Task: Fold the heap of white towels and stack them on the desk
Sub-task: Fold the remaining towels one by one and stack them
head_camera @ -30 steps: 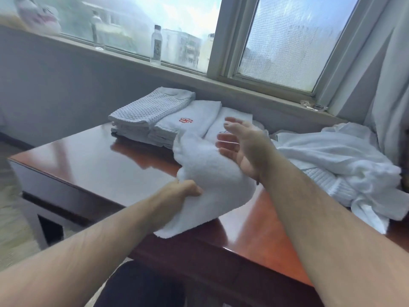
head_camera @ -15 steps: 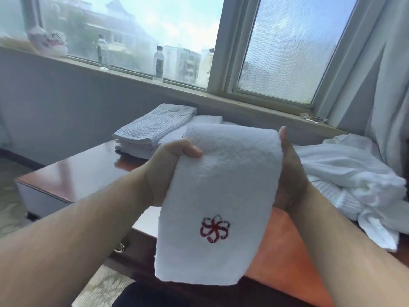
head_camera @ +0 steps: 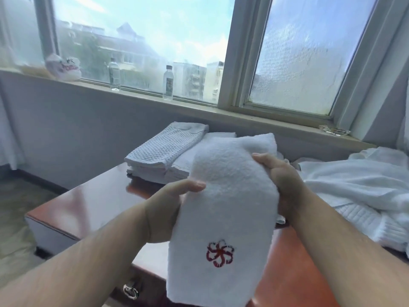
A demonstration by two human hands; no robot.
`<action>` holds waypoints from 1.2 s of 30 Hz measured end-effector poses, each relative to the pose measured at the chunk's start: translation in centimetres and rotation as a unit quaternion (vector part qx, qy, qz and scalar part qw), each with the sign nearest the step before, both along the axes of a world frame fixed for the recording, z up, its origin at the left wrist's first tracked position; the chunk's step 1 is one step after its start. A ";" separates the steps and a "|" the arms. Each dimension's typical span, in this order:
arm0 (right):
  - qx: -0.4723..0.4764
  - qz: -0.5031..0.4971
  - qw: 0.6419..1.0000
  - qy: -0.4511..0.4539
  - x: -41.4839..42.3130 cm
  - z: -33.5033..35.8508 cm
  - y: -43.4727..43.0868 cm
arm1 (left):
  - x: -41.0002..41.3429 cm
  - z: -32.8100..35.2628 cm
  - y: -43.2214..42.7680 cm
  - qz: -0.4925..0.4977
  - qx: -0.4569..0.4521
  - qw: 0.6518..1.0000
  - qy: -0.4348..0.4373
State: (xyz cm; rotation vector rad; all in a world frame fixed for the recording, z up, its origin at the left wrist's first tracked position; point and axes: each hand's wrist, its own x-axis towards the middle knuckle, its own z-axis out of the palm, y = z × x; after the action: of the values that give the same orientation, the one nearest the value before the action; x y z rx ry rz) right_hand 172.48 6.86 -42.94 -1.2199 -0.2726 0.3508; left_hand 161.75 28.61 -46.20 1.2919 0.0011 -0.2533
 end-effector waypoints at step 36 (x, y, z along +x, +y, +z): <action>-0.308 -0.267 0.913 0.009 30.4 -1.6 -5.5 | 25.2 0.2 -7.2 0.129 0.499 0.856 -0.032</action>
State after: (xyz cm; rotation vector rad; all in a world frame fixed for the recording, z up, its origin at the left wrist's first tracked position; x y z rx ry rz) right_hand 202.87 1.34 -44.53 -1.8475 0.2165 -0.0456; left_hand 186.92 21.45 -45.96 2.3158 0.2837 0.0528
